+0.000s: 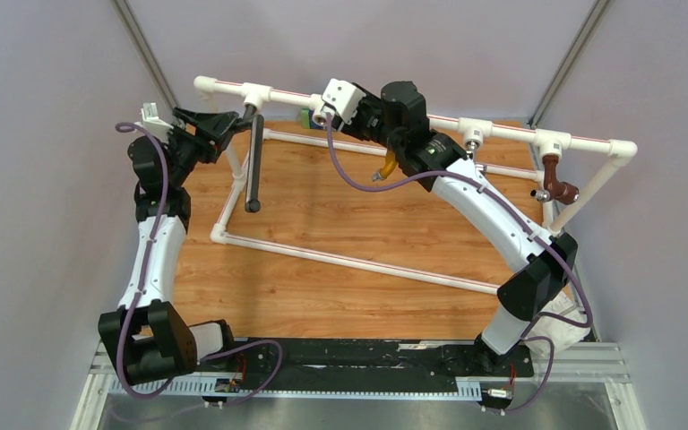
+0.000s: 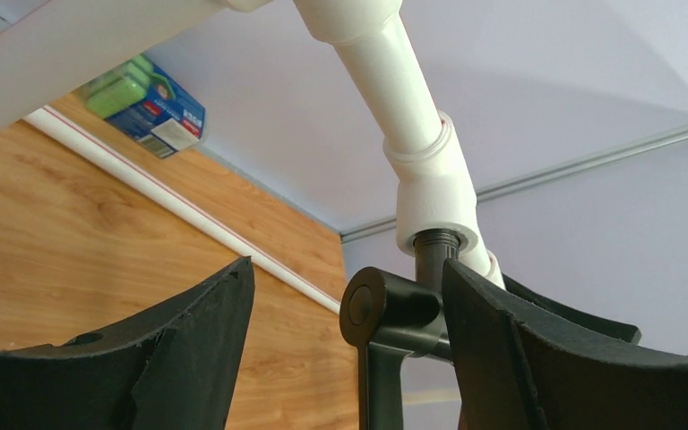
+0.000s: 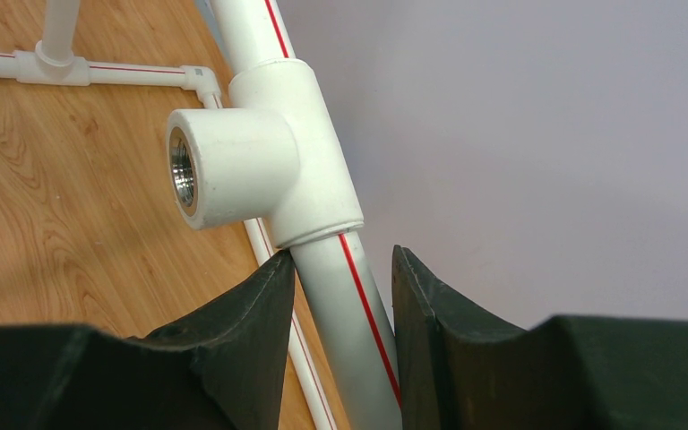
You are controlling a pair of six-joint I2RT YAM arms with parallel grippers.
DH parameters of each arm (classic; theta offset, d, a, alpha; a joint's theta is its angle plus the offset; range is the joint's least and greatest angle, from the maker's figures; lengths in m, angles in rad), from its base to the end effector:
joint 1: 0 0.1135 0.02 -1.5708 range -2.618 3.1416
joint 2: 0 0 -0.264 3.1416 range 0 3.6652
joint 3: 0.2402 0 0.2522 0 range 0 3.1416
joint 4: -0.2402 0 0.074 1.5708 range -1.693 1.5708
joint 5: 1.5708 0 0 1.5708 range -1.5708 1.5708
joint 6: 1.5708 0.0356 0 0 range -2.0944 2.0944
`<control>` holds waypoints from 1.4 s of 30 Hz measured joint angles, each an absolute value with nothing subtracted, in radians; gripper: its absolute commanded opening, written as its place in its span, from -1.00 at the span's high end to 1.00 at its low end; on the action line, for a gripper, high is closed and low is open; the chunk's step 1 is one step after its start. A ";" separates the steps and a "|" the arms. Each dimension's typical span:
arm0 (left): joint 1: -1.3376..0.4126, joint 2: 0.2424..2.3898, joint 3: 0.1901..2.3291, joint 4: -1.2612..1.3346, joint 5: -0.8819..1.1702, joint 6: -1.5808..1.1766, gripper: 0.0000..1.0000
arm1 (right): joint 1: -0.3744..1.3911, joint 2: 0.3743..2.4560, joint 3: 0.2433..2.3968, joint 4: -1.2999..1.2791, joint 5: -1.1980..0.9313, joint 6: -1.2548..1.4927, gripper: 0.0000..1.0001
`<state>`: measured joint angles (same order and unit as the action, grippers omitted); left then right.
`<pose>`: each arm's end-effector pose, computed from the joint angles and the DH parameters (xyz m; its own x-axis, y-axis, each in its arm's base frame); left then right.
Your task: Install the water faucets
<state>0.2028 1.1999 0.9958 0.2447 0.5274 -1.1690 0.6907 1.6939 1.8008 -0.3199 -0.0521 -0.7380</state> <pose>0.2789 0.0391 0.3729 -0.2776 -0.8690 -0.4096 0.1612 0.3781 -0.9116 0.3046 0.2541 0.4381 0.3339 -0.5957 -0.7305 -0.6093 0.4549 -0.6495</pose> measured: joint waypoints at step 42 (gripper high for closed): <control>0.097 1.192 1.195 -0.024 0.429 -0.987 0.02 | 0.691 1.678 1.799 -0.297 -0.089 -0.692 1.00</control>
<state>0.0967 1.1919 1.1946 -0.0242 0.4290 -0.9871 0.6910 1.6775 1.7992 -0.2966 -0.0895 -0.6922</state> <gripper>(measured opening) 0.494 0.348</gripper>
